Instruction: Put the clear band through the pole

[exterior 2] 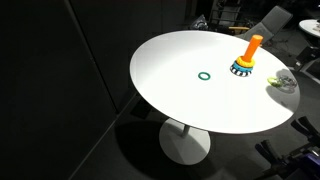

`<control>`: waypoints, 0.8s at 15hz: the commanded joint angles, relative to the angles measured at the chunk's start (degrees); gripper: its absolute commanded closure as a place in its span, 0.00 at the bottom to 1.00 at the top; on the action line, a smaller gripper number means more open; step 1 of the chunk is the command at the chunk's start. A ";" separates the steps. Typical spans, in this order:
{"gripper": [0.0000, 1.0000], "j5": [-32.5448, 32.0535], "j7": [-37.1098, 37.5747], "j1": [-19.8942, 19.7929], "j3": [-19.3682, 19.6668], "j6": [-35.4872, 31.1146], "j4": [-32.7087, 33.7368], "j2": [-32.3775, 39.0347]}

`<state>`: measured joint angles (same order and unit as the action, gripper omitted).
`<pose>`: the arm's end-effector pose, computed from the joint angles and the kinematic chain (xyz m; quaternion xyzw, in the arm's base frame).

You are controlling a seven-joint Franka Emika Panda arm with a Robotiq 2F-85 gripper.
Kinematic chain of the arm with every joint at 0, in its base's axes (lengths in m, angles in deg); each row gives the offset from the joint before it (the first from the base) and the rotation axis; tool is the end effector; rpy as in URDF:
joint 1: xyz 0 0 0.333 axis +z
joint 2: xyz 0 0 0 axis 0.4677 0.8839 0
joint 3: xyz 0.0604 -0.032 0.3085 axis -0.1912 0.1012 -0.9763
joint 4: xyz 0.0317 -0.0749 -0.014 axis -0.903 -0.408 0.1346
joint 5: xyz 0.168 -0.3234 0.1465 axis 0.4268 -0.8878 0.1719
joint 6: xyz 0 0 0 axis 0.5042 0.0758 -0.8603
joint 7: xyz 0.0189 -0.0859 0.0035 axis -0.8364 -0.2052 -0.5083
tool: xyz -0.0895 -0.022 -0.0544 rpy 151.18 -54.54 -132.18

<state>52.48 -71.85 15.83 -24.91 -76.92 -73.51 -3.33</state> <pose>0.4199 -0.2042 0.2211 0.9821 -0.1869 -0.0126 0.0182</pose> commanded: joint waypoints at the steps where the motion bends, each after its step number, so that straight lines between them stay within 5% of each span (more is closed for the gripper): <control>1: 0.00 0.95 0.42 -0.53 -0.74 -1.98 2.64 5.33; 12: 0.00 1.45 0.93 0.04 -2.65 -6.34 6.29 14.56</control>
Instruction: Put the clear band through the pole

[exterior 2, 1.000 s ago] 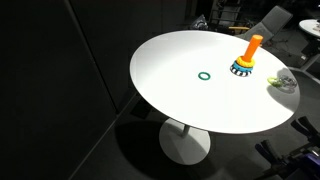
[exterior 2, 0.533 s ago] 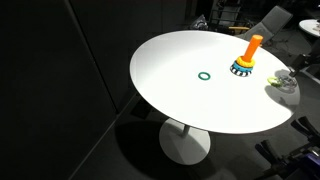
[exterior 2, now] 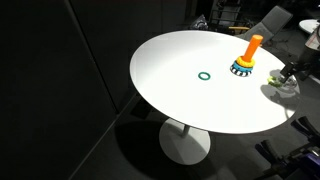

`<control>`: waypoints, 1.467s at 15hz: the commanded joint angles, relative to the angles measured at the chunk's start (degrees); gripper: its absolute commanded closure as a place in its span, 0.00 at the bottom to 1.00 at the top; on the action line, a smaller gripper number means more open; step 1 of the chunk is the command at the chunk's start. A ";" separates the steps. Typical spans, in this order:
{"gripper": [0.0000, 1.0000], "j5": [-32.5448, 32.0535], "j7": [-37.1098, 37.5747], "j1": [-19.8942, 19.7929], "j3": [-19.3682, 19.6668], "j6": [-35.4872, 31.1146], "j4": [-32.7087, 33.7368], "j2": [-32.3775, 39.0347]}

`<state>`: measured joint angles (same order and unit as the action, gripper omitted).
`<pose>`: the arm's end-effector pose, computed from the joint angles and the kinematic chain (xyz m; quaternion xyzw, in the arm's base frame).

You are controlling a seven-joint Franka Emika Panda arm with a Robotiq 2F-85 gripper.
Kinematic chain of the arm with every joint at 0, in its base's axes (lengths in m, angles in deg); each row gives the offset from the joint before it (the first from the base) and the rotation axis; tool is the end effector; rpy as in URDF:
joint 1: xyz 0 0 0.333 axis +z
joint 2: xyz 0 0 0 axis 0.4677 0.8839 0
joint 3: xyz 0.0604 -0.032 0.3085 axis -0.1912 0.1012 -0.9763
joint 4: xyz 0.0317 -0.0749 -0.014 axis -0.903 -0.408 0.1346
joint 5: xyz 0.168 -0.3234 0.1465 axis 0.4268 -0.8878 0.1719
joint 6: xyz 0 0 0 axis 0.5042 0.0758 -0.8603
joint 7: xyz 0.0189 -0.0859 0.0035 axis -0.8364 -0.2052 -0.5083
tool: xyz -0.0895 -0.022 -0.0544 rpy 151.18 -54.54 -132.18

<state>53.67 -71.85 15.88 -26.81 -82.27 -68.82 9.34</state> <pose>0.4372 -0.1995 0.1514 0.9836 -0.1747 -0.0362 0.0279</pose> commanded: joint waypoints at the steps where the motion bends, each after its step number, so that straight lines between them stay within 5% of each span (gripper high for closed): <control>1: 0.00 0.15 1.02 0.12 -0.87 -1.28 1.83 2.37; 22: 0.00 -0.20 2.70 3.18 -1.33 -3.23 2.74 2.93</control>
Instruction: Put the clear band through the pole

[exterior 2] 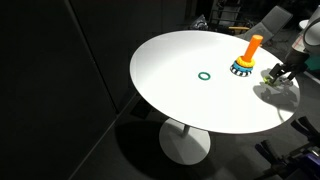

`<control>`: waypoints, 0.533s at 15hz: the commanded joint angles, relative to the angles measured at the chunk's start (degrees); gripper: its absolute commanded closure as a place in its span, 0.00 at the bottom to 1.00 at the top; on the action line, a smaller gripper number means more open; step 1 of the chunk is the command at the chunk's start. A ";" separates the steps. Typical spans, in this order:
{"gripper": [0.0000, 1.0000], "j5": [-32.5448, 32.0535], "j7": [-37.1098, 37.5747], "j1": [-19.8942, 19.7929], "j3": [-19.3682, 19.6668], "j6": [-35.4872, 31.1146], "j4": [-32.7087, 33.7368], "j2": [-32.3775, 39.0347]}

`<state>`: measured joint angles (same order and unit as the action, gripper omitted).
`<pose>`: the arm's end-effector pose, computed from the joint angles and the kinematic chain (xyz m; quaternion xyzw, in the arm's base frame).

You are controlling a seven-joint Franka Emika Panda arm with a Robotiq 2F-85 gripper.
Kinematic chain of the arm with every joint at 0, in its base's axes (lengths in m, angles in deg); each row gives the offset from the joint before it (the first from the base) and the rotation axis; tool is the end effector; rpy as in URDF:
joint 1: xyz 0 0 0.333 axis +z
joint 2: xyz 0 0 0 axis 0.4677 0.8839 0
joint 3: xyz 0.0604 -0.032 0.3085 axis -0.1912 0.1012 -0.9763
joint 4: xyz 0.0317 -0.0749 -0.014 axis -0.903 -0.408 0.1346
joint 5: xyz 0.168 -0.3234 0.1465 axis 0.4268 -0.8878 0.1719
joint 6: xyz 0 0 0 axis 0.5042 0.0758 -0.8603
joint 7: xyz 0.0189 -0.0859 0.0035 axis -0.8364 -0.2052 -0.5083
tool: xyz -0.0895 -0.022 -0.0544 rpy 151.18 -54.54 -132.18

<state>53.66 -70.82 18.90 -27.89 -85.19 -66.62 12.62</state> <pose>0.4616 -0.1718 0.1386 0.9885 -0.1463 -0.0197 0.0340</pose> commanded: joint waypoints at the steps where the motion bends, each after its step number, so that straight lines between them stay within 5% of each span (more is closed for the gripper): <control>1: 0.00 -0.20 2.00 0.35 -0.25 -0.63 0.72 -0.21; 8: 0.00 -0.61 4.20 2.22 -0.02 -1.98 1.29 0.55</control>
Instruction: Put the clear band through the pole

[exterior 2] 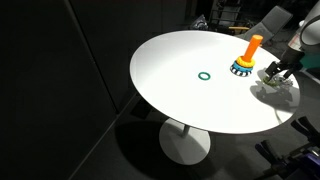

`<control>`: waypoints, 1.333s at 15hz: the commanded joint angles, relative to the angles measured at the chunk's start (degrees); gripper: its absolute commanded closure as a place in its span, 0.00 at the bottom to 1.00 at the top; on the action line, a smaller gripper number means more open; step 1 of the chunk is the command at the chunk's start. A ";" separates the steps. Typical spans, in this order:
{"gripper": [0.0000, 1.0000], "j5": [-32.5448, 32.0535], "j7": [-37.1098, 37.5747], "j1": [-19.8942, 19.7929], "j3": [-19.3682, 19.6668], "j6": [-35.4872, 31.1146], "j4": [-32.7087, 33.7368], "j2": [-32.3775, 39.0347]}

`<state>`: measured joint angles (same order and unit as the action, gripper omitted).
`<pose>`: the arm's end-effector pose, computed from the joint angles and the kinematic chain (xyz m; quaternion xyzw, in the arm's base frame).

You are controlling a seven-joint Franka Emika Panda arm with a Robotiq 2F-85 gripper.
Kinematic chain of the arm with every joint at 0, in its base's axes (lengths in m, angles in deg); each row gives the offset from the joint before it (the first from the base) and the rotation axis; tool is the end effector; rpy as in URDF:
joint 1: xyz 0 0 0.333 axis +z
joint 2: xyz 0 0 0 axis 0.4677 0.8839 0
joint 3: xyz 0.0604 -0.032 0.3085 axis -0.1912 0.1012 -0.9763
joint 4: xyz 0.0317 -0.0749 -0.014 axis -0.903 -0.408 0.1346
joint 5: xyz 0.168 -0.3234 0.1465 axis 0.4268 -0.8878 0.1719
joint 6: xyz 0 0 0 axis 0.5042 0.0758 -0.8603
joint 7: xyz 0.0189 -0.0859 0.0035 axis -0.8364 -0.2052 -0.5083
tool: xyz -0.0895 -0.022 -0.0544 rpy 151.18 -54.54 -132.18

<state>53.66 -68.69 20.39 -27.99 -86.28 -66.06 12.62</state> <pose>0.4724 -0.1604 0.1430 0.9879 -0.1505 -0.0044 0.0365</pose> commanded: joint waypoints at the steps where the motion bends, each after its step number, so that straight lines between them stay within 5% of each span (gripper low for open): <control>1: 0.00 -0.71 2.35 1.04 0.19 -1.07 0.73 0.66; 8: 0.00 -1.04 3.47 2.08 1.07 -2.57 0.92 2.34; 9: 0.18 -1.02 3.57 2.12 1.17 -2.79 0.97 2.63; 18: 0.91 -4.17 10.22 7.50 7.51 1.66 0.67 -1.59; 20: 0.91 -5.97 12.89 9.38 9.49 3.79 0.57 -3.76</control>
<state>50.88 -60.16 27.13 -21.47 -86.66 -65.37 12.94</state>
